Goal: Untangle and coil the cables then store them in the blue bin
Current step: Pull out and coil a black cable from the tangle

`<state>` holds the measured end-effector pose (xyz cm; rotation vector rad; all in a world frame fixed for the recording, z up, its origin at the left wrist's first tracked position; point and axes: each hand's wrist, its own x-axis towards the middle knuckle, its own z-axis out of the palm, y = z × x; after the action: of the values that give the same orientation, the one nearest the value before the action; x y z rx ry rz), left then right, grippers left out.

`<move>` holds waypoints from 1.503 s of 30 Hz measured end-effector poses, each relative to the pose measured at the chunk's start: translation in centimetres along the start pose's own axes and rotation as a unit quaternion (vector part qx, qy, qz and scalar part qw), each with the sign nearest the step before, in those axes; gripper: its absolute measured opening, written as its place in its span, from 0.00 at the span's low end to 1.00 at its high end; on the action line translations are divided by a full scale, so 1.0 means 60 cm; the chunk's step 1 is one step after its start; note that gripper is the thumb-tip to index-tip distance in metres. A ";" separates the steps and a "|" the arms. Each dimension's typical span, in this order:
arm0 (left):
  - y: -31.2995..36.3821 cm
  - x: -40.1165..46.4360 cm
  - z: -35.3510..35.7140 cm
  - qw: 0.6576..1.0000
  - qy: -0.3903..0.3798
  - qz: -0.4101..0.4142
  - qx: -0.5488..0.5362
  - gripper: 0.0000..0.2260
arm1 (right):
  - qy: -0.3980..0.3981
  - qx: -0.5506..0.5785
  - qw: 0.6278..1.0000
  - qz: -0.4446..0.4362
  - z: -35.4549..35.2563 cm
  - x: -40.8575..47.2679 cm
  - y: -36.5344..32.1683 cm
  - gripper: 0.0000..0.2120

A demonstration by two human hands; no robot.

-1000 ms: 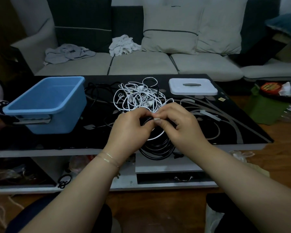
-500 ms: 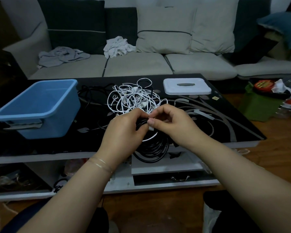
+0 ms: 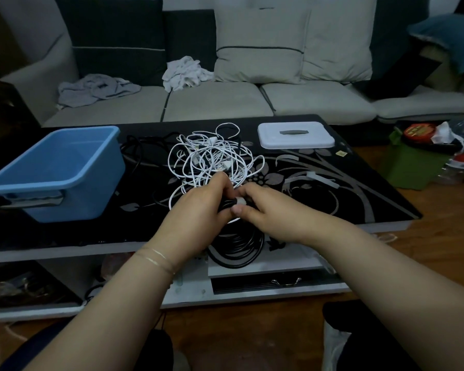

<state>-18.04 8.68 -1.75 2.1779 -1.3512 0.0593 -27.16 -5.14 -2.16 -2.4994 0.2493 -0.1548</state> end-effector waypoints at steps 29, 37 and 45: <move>-0.056 0.009 -0.019 0.993 -0.061 -0.046 -0.089 0.09 | 0.122 -0.208 0.970 0.004 0.029 0.021 -0.011 0.12; -0.070 0.012 -0.021 0.997 0.003 -0.041 -0.071 0.10 | 0.142 -0.166 0.976 0.019 0.042 0.042 -0.013 0.18; -0.115 0.021 -0.061 0.921 0.233 -0.200 -0.240 0.12 | 0.201 0.004 0.980 -0.014 0.021 0.045 0.002 0.29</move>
<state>-10.71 11.70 -1.31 1.8169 -0.5643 0.0744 -24.36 -5.12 -3.09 -2.4441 0.3763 -0.6730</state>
